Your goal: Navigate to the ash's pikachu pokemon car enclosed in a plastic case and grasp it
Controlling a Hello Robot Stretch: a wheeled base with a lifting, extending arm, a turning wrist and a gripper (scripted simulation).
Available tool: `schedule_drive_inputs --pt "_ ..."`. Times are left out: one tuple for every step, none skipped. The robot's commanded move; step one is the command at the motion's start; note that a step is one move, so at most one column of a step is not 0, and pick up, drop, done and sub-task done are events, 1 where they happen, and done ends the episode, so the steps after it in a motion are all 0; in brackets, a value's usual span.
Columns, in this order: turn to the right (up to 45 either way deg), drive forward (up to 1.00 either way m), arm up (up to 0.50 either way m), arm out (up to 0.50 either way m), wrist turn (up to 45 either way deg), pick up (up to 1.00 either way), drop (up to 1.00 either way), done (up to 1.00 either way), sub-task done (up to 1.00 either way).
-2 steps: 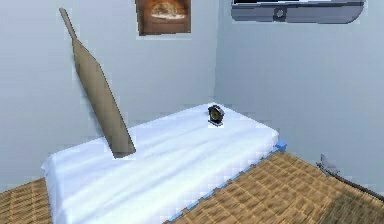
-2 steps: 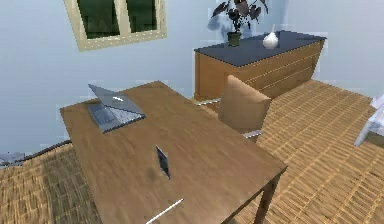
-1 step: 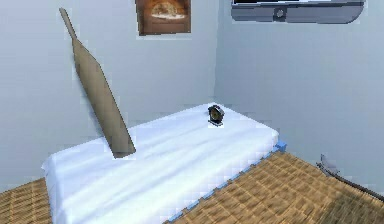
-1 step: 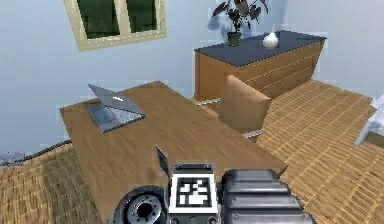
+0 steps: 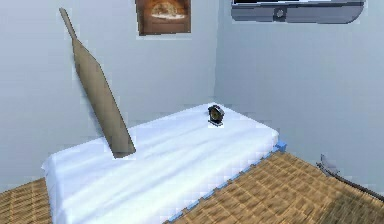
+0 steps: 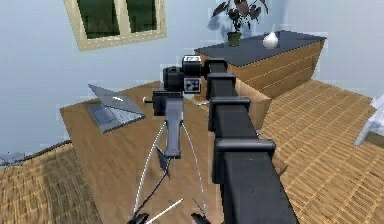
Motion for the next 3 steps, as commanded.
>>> schedule_drive_inputs --pt "0.0 0.0 0.0 0.0 45.0 0.0 0.0 0.0 0.0" --pt "0.0 0.0 0.0 0.0 45.0 0.0 0.0 0.0 0.0" --pt "0.0 0.0 0.0 0.0 45.0 0.0 0.0 0.0 0.0"
